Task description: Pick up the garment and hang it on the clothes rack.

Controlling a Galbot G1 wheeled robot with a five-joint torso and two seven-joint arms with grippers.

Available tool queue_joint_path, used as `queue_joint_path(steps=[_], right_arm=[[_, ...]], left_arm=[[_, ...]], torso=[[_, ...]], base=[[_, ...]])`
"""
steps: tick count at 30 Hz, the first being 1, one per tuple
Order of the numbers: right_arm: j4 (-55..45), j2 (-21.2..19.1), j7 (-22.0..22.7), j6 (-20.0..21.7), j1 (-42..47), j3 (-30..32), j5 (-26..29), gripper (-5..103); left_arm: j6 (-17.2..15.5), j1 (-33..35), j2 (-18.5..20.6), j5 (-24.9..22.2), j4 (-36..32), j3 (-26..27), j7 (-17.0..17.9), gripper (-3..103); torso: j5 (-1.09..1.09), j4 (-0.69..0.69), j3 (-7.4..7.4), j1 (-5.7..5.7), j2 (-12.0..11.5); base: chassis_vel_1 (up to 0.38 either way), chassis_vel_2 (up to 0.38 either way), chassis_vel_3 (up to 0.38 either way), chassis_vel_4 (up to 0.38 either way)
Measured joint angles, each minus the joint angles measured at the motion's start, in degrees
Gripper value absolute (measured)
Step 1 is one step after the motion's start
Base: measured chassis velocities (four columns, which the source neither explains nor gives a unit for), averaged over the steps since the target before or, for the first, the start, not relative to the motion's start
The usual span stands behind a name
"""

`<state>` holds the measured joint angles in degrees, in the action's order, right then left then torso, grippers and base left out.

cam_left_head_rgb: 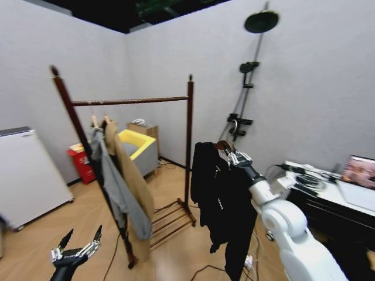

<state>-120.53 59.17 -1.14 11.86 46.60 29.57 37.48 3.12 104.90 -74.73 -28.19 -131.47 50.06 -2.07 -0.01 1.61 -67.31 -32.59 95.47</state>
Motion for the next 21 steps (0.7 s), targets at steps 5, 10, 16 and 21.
queue_joint_path(steps=[5,10,16,21], right_arm=[[5.16,-1.13,-0.39,0.12,-6.73,-3.86,1.3,10],[9.66,-0.24,0.31,0.03,-11.41,-8.52,1.38,10],[17.26,2.73,0.53,-1.34,-19.89,-15.2,-1.42,10],[28.91,8.39,-1.88,-2.58,-31.03,-16.29,-4.02,10]], left_arm=[[0.0,0.0,0.0,0.0,0.0,0.0,0.01,100],[0.0,0.0,0.0,0.0,0.0,0.0,0.0,100],[0.0,0.0,0.0,0.0,0.0,0.0,0.01,100],[0.0,0.0,0.0,0.0,0.0,0.0,0.01,100]], torso=[[0.01,0.01,0.0,0.0,0.0],[0.0,0.01,0.0,0.0,0.0],[-0.01,-0.04,0.0,0.0,0.0],[-0.03,0.01,0.01,0.0,0.01]], base=[[0.12,0.133,0.132,0.134],[0.132,0.133,0.121,0.128],[0.111,0.122,0.121,0.108],[0.045,0.029,0.023,0.034]])
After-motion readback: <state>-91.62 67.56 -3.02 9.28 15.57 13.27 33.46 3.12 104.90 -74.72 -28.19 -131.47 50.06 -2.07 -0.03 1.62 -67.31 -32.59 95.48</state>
